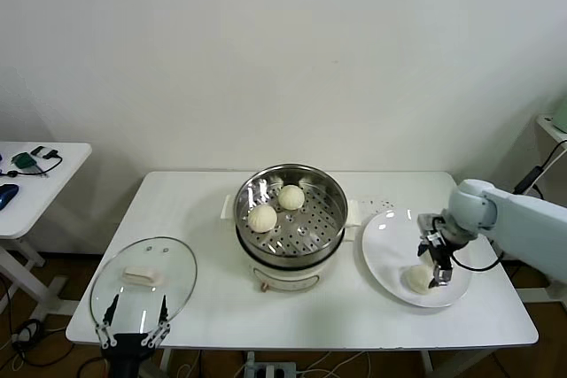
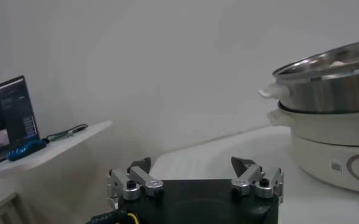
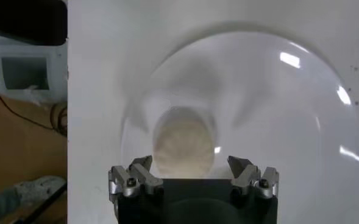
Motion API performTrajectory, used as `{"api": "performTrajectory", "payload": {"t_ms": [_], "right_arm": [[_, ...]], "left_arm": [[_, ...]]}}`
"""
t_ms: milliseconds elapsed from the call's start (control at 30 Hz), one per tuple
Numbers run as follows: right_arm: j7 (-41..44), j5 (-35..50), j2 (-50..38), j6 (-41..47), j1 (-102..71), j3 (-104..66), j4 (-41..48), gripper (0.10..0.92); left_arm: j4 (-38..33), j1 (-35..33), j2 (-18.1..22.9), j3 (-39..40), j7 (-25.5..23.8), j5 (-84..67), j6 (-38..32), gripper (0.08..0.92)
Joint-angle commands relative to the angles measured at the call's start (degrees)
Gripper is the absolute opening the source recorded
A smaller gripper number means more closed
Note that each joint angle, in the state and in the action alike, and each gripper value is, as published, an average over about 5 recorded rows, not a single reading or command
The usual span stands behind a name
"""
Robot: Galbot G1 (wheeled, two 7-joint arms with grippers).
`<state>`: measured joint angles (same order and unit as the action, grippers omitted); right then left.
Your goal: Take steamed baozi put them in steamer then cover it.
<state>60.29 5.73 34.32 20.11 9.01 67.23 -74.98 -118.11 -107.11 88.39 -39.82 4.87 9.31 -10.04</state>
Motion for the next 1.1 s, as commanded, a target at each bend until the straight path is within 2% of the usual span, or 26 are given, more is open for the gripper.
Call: {"api": "performTrajectory", "payload": {"t_ms": [33, 200, 467, 700, 800, 900, 1100], "right_arm": [[0.1, -2.6, 1.7, -0.4, -4.7, -3.2, 2.6, 0.823], [0.3, -2.2, 2.6, -0.5, -4.6, -3.0, 3.1, 0.816], [0.6, -2.0, 2.5, -1.1, -3.1, -2.4, 3.5, 0.682], [0.8, -1.6, 3.0, -3.5, 3.2, 0.9, 3.6, 0.652], [1.5, -3.9, 4.6, -11.1, 11.3, 5.8, 3.3, 0.653], [2.7, -8.1, 7.5, -22.7, 21.3, 11.8, 2.0, 0.653], [3.2, -11.1, 14.7, -36.9, 38.7, 20.0, -1.2, 0.661]], "left_arm": [[0.2, -0.1, 0.2, 0.0, 0.1, 0.0, 0.0, 0.823], [0.3, -0.3, 0.3, -0.1, 0.1, 0.1, -0.1, 0.823], [0.2, -0.4, 0.3, 0.0, 0.2, 0.2, -0.1, 0.823], [0.1, -0.6, 0.3, 0.2, 0.2, 0.2, -0.2, 0.823], [0.2, -0.6, 0.2, 0.2, 0.2, 0.2, -0.2, 0.823], [0.2, -0.6, 0.1, 0.3, 0.2, 0.2, -0.2, 0.823], [0.1, -1.0, 0.1, 0.5, 0.2, 0.3, -0.4, 0.823]]}}
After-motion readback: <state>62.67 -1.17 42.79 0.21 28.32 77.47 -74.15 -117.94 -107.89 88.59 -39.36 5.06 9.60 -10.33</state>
